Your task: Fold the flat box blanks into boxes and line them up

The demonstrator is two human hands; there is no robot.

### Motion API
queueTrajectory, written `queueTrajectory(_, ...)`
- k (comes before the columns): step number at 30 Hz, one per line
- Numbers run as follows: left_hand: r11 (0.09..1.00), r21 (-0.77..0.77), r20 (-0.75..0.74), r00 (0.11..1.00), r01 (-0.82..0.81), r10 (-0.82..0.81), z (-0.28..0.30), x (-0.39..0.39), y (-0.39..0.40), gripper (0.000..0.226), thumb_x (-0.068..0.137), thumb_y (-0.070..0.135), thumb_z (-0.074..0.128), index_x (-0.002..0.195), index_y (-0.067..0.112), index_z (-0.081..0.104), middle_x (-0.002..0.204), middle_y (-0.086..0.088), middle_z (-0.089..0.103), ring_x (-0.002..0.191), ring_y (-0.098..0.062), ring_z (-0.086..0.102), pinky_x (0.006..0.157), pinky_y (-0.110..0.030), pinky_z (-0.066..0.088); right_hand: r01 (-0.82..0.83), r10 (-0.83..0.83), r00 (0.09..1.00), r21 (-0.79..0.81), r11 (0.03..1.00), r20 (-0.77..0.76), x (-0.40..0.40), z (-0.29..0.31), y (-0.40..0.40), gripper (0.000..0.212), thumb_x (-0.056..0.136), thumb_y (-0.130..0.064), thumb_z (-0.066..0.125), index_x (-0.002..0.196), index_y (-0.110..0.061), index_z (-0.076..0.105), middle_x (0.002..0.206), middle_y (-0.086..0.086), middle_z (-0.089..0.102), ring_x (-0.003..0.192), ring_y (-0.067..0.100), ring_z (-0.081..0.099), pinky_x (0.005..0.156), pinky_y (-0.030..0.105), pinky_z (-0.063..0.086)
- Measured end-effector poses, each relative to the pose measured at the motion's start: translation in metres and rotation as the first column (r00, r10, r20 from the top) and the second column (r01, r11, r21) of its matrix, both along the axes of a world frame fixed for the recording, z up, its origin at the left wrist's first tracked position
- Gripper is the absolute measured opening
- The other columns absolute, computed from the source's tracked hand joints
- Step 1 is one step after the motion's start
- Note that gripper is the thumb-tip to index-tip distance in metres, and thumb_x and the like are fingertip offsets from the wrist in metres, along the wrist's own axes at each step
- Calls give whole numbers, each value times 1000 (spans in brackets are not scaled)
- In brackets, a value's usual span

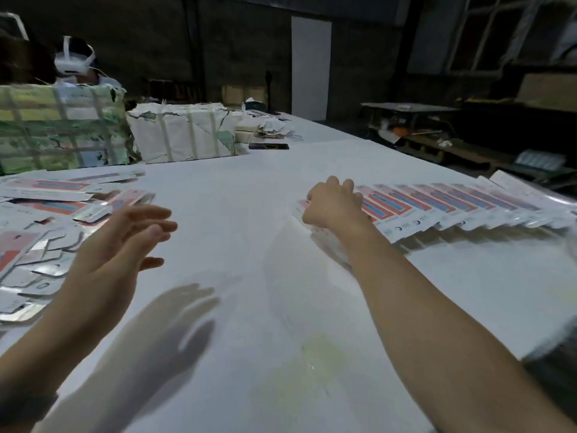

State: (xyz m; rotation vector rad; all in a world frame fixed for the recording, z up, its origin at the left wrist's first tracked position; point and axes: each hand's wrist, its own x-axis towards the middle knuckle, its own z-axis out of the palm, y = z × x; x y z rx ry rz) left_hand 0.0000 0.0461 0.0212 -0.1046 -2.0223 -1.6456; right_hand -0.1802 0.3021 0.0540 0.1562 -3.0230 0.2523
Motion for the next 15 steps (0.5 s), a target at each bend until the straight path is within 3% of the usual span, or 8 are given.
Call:
queueTrajectory(2, 1000, -6, 0, 1000, -11, 11, 1, 1, 1, 25, 94, 24, 58, 95, 43, 73, 100, 7, 74, 98, -8, 68, 86, -50, 52, 8, -4, 997, 40, 999, -81, -2, 1, -1, 42, 88, -21, 56, 130, -24, 57, 132, 9, 42, 121, 32, 36, 97, 45, 35)
queueTrajectory(5, 997, -53, 13, 998, -56, 57, 7, 4, 3, 19, 82, 35, 58, 90, 44, 72, 96, 8, 74, 97, -8, 67, 81, -40, 51, -72, 71, 973, 5, 997, -221, 6, 3, -14, 40, 90, -20, 58, 129, -26, 57, 130, 6, 44, 119, 29, 38, 86, 37, 33)
queueTrajectory(7, 985, -105, 18, 990, -136, 139, 10, 3, -1, 18, 82, 30, 57, 88, 40, 71, 96, 8, 73, 97, -12, 65, 82, -37, 50, -231, 198, 933, -77, 970, -299, 22, 4, -31, 38, 89, -23, 58, 127, -26, 59, 125, 3, 47, 118, 26, 41, 80, 33, 34)
queueTrajectory(10, 920, -230, 12, 944, -318, 329, 12, 0, -18, 18, 90, 13, 62, 94, 30, 65, 98, 7, 70, 94, -14, 64, 88, -36, 49, -539, 444, 801, -161, 827, -401, 59, -1, -65, 31, 88, -26, 61, 119, -26, 65, 104, -7, 47, 106, 18, 48, 79, 33, 41)
queueTrajectory(12, 801, -401, 11, 872, -445, 490, 11, -1, -38, 24, 91, 8, 59, 107, 25, 65, 105, 3, 69, 101, -18, 62, 88, -33, 46, -690, 593, 691, -132, 712, -412, 82, -9, -82, 26, 88, -28, 63, 114, -27, 67, 95, -12, 45, 95, 12, 46, 77, 34, 44)
queueTrajectory(15, 491, -750, 102, 657, -442, 747, 3, 4, -78, 44, 90, 24, 56, 134, 25, 52, 135, -9, 57, 132, -37, 42, 105, -47, 36, -779, 706, 604, -85, 622, -370, 100, -19, -94, 22, 89, -29, 63, 109, -30, 69, 90, -14, 48, 88, 7, 43, 74, 32, 40)
